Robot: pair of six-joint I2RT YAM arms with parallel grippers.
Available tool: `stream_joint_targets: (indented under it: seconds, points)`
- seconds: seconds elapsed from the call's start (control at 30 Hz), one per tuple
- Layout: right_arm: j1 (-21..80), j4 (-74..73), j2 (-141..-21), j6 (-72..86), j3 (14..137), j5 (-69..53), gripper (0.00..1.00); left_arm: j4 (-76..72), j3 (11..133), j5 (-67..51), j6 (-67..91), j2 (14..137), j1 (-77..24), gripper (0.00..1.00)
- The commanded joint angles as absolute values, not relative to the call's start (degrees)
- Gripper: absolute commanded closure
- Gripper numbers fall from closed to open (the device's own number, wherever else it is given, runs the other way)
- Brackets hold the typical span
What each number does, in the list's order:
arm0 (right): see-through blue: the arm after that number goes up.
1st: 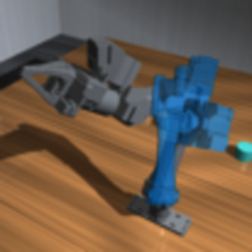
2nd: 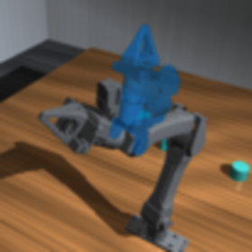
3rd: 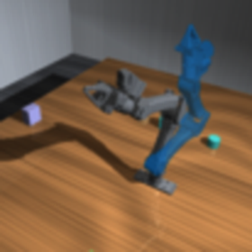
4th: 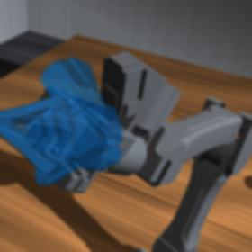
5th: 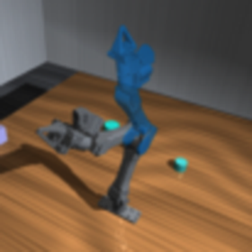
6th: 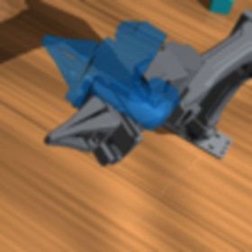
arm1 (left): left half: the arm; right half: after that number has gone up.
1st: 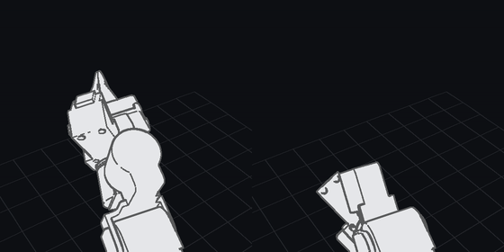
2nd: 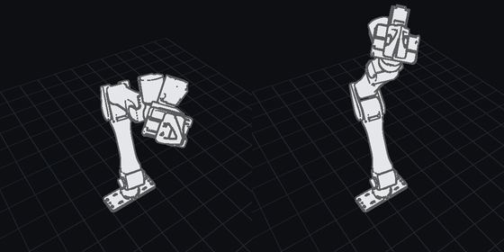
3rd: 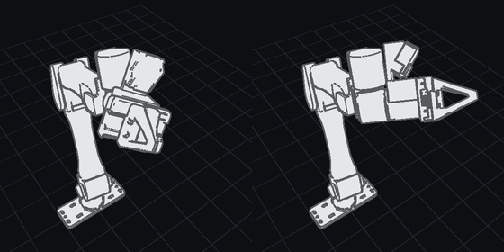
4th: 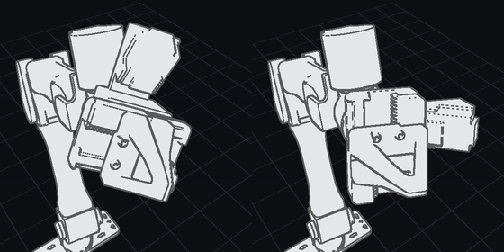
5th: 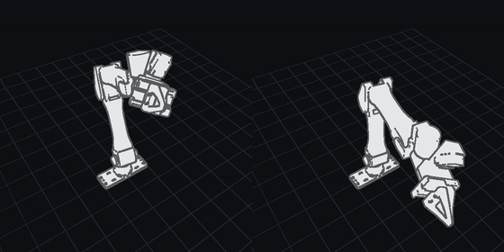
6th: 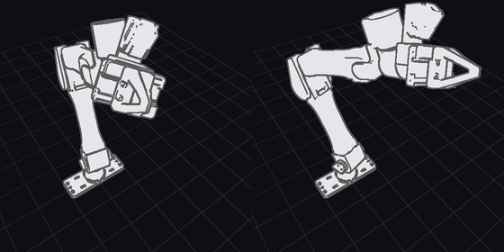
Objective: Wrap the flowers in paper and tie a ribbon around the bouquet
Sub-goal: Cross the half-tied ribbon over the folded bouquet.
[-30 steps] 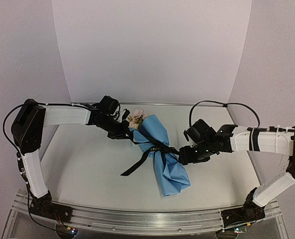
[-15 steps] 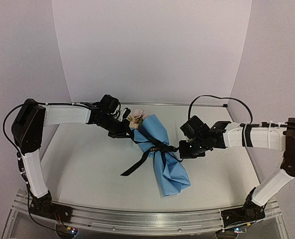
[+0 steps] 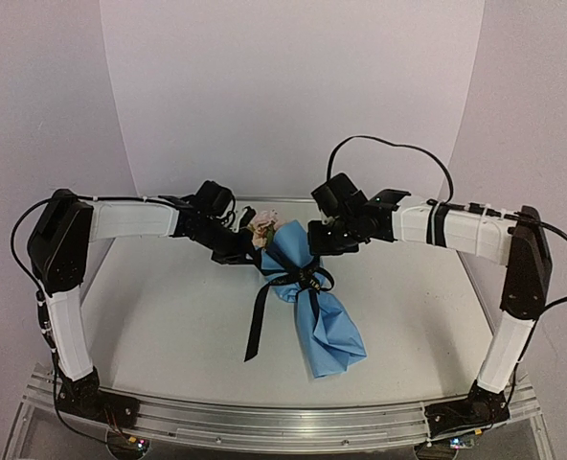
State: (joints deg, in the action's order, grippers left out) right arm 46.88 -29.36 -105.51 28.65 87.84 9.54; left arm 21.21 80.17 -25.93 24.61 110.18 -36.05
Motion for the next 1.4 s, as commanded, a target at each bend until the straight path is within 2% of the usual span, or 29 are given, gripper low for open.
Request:
stream_joint_targets:
  seconds: [0.0,0.1,0.17,0.43,0.6,0.67,0.87,1.03,1.37]
  points:
    - [45.85,-31.15,-110.18,26.6,93.73,10.31,1.0,21.92,84.39,-27.24,23.12,111.72,-36.3,1.0]
    - [45.47,-31.3,-112.55,26.41,96.2,10.18,1.0,22.66,85.66,-27.54,22.78,112.59,-36.64,1.0]
    - [45.38,-31.54,-113.16,26.36,96.92,10.14,0.95,23.16,86.37,-27.64,22.57,113.23,-36.84,1.0]
    - [45.4,-32.99,-109.19,26.66,95.29,11.97,0.67,23.66,86.65,-26.62,23.26,113.62,-36.93,1.0]
    - [45.4,-33.11,-103.61,27.12,91.21,11.8,0.45,23.73,86.58,-26.26,23.79,113.75,-36.92,1.0]
    - [45.4,-33.05,-101.0,26.77,89.0,11.37,0.4,23.71,86.57,-26.11,23.9,113.76,-36.91,1.0]
    - [45.43,-28.65,-94.01,25.71,79.47,5.06,0.4,23.64,86.6,-25.91,24.22,113.73,-36.91,1.0]
    - [45.49,-22.16,-91.83,25.02,71.3,-3.24,0.52,23.25,86.77,-26.26,24.77,114.04,-36.93,1.0]
    - [45.52,-15.79,-99.43,24.24,69.5,-7.52,0.58,23.75,87.01,-26.08,24.64,113.81,-36.92,1.0]
